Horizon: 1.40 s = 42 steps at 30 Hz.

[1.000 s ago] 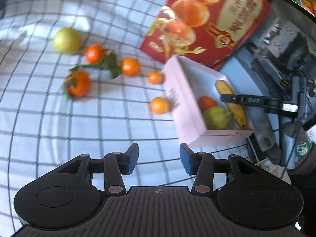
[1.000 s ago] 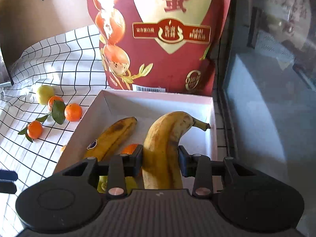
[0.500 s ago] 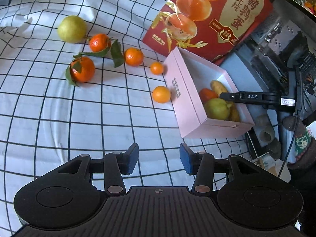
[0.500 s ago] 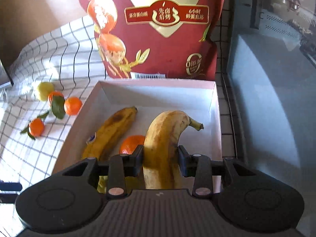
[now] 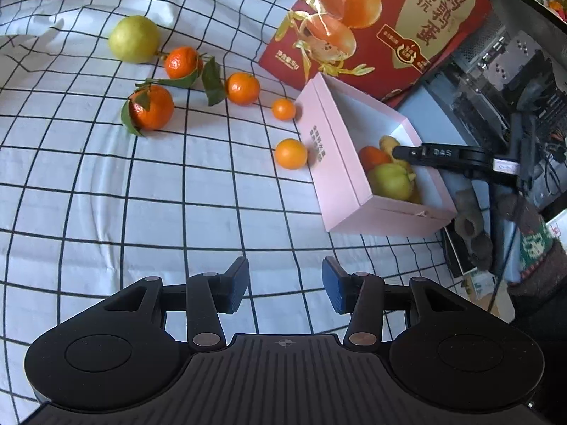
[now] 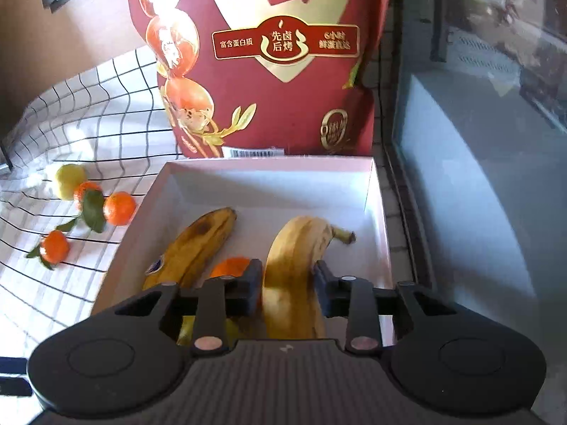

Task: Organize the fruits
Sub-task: 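Lower the held banana into the pink box and open the right tool, then grasp the yellow pear on the table with the right tool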

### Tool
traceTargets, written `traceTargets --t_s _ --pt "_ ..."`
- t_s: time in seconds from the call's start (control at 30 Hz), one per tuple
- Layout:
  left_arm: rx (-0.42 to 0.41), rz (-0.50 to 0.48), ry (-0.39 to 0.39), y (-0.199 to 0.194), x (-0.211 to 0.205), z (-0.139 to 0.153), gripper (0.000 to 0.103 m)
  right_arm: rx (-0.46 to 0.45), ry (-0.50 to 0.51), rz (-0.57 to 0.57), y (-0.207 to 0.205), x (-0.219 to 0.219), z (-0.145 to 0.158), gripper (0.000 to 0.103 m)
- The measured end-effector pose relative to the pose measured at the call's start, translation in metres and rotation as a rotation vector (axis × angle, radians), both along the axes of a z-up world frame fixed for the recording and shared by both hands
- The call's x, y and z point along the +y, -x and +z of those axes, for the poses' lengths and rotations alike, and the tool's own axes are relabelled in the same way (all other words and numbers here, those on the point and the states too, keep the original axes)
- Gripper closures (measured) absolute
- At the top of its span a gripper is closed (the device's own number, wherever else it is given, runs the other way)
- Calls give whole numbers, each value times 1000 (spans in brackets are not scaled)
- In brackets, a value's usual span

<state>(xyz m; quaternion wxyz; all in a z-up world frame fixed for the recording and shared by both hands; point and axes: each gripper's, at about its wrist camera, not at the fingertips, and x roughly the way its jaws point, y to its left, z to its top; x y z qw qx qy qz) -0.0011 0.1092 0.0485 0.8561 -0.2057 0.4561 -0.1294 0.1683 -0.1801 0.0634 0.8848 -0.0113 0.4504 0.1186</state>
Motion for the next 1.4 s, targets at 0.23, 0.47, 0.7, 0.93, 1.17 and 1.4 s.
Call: traceTargets --t_s 0.23,0.47,0.7,0.93,1.17,1.4 --pt "10 50 5 6 11 -2 53 42 21 86 -2 18 -4 71" --pt "7 77 0 11 22 -2 53 1 -27 64 7 12 6 65" --pt "17 119 -36 3 26 -9 53 -145 23 70 57 16 38 55" --pt "-108 108 -263 -16 22 12 53 -274 77 179 106 63 60 43" --pt "-147 182 -256 -39 55 22 53 -251 15 274 113 109 62 42" --pt "-120 228 -227 -37 108 16 53 -183 -78 292 59 165 62 42"
